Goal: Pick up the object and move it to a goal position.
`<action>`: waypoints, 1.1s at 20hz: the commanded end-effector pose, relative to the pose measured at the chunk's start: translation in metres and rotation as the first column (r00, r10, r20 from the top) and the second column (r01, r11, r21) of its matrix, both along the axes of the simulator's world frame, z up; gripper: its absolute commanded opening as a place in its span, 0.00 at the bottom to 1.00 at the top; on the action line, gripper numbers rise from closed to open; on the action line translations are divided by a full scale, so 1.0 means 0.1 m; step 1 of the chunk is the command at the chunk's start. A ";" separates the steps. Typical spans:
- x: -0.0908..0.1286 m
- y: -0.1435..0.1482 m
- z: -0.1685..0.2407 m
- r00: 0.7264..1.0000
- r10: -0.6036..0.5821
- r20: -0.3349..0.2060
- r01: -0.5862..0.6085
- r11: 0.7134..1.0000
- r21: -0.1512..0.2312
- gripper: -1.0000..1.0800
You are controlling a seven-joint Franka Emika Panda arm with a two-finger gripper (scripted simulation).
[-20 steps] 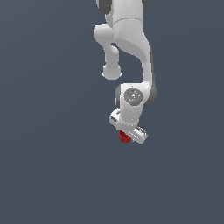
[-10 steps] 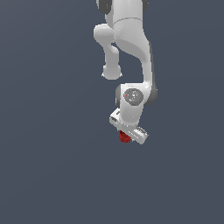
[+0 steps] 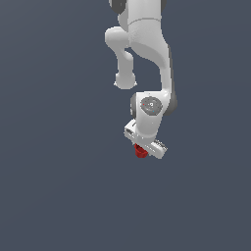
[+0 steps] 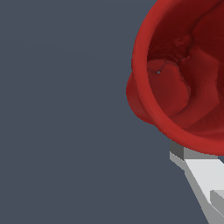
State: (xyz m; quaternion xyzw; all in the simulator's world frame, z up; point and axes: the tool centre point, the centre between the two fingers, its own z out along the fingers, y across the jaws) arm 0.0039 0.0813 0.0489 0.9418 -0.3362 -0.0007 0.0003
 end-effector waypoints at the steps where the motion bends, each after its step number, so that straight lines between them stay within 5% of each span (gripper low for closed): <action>1: -0.07 0.06 0.02 1.000 0.001 0.002 -0.001 1.000 0.000 0.00; 14: -0.75 0.54 0.16 1.000 0.001 0.001 -0.001 1.000 0.000 0.00; 22: -0.98 0.72 0.21 1.000 0.001 0.001 -0.001 1.000 0.000 0.00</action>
